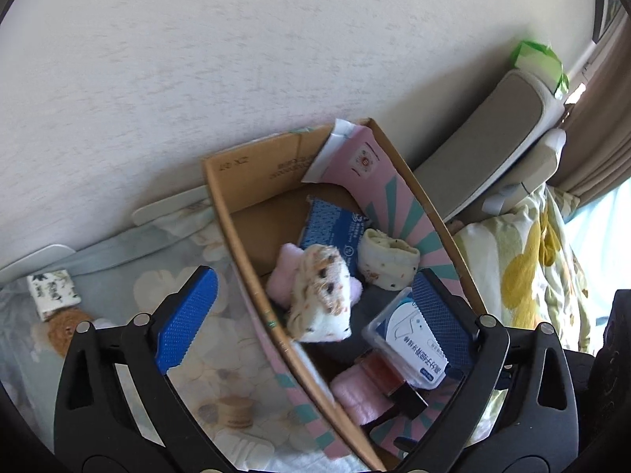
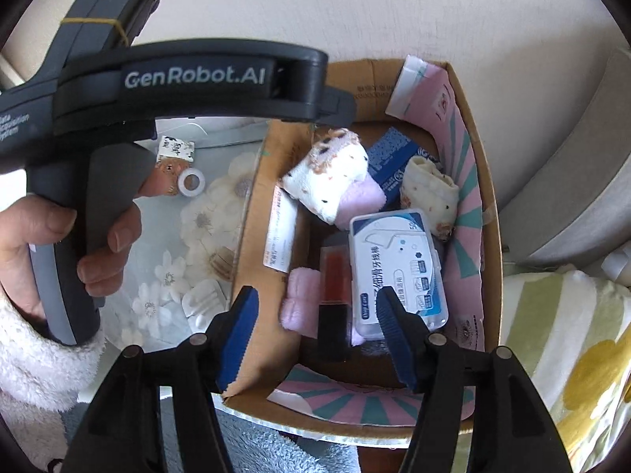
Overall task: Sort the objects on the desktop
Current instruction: 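Open both tools to drop the plush and lipstick into the box, then move both open tools back over the table objects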
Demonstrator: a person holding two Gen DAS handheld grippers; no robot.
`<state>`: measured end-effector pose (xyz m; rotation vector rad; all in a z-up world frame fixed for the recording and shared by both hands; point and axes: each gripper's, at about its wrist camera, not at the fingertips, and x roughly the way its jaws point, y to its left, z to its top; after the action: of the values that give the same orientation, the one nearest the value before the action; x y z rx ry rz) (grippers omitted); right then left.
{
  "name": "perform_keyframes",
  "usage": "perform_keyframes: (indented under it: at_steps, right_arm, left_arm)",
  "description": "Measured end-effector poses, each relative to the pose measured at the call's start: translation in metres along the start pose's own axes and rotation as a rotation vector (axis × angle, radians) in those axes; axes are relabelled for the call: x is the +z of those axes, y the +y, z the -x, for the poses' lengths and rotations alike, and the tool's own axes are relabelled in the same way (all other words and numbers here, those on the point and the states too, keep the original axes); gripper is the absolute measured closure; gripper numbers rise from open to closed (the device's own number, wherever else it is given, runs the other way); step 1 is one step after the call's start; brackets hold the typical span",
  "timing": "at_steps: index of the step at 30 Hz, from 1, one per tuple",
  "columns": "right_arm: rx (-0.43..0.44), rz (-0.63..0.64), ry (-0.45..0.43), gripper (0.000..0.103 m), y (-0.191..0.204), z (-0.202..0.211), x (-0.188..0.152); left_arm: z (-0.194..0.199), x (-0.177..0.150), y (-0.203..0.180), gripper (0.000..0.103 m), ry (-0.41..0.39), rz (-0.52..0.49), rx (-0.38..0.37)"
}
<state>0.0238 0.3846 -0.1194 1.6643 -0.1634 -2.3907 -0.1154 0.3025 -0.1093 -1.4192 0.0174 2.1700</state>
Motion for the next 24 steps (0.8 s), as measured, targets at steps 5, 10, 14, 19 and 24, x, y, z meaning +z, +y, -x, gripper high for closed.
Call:
perform_keyframes:
  at_steps: [5, 10, 14, 19, 24]
  right_arm:
    - [-0.024, 0.018, -0.034, 0.045, 0.018, 0.009, -0.001]
    - [-0.057, 0.030, -0.081, 0.045, 0.035, 0.019, 0.001]
    - [-0.059, 0.043, -0.101, 0.045, 0.047, 0.023, 0.011]
    - [-0.046, 0.040, -0.123, 0.045, 0.065, 0.023, 0.015]
    - [-0.016, 0.043, -0.147, 0.045, 0.083, 0.024, 0.019]
  left_arm:
    - [0.031, 0.000, 0.015, 0.004, -0.056, 0.043, -0.007]
    - [0.059, -0.006, 0.029, 0.004, -0.100, 0.067, 0.009]
    - [0.076, -0.017, 0.045, 0.004, -0.113, 0.098, 0.019]
    - [0.099, -0.025, 0.063, 0.004, -0.126, 0.123, 0.032]
    - [0.125, -0.032, 0.078, 0.004, -0.163, 0.132, 0.073]
